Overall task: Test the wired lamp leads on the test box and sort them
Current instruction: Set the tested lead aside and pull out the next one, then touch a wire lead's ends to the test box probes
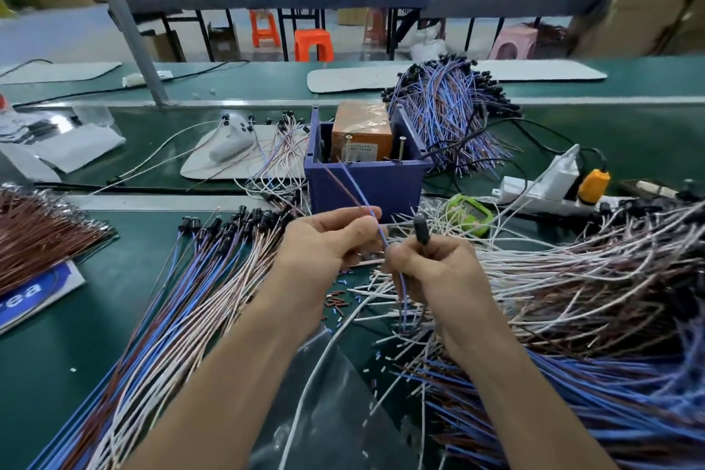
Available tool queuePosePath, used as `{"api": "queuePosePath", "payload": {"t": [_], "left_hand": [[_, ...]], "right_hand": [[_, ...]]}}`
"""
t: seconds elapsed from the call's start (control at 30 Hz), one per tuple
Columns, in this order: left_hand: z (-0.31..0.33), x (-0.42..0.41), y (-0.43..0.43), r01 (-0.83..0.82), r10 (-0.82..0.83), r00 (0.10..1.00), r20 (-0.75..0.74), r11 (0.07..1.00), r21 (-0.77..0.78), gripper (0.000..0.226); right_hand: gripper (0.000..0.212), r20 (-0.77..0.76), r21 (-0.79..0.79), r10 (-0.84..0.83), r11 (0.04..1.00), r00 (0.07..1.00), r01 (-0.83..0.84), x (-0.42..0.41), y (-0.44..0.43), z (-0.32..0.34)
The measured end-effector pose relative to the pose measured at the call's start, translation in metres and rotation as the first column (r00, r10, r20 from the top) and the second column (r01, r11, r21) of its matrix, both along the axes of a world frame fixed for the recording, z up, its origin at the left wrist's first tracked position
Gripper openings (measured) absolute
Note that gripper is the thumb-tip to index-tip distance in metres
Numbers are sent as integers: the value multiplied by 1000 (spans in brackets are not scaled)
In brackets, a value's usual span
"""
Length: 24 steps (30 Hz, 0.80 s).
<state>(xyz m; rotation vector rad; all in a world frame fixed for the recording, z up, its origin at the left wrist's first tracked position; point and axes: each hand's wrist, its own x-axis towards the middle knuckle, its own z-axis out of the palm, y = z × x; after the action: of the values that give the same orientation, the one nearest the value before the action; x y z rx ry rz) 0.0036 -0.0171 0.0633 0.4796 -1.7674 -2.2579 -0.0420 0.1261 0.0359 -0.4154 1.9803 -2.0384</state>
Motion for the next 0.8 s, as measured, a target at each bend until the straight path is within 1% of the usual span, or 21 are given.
{"api": "queuePosePath", "payload": {"t": [0.07,0.1,0.17,0.27,0.3,0.37,0.47,0.67,0.8], "left_hand": [[0,-6,8,-17,17,1000,-3,1000,5,13],[-1,-9,12,-40,40,999,3,999,17,13],[-3,-14,17,-128,128,992,7,990,58,12],[-10,-20,17,-307,309,951,-5,948,89,16],[-13,-21,15,-350,352,936,-9,934,71,18],[-18,-24,12,-402,402,915,-9,915,-7,22],[-23,-27,8,-416,417,909,-10,906,-82,24],[-29,-29,4,-392,389,920,-50,909,-145,24],[-31,-31,5,-360,362,932,-20,918,-164,20]], "right_hand": [[13,11,-36,-51,998,999,52,1,-3,-1],[12,15,-47,-71,996,997,71,2,-4,-2],[11,23,-63,-129,989,991,130,1,-6,-5],[24,16,-87,-299,950,954,299,-6,-7,-9],[27,23,-99,-343,934,939,344,-8,-7,-10],[32,47,-111,-381,917,923,384,-12,-8,-12],[34,49,-100,-385,916,922,388,-16,-11,-13],[34,52,-55,-364,929,930,367,-20,-12,-17],[33,65,-26,-365,930,929,367,-22,-13,-18]]}}
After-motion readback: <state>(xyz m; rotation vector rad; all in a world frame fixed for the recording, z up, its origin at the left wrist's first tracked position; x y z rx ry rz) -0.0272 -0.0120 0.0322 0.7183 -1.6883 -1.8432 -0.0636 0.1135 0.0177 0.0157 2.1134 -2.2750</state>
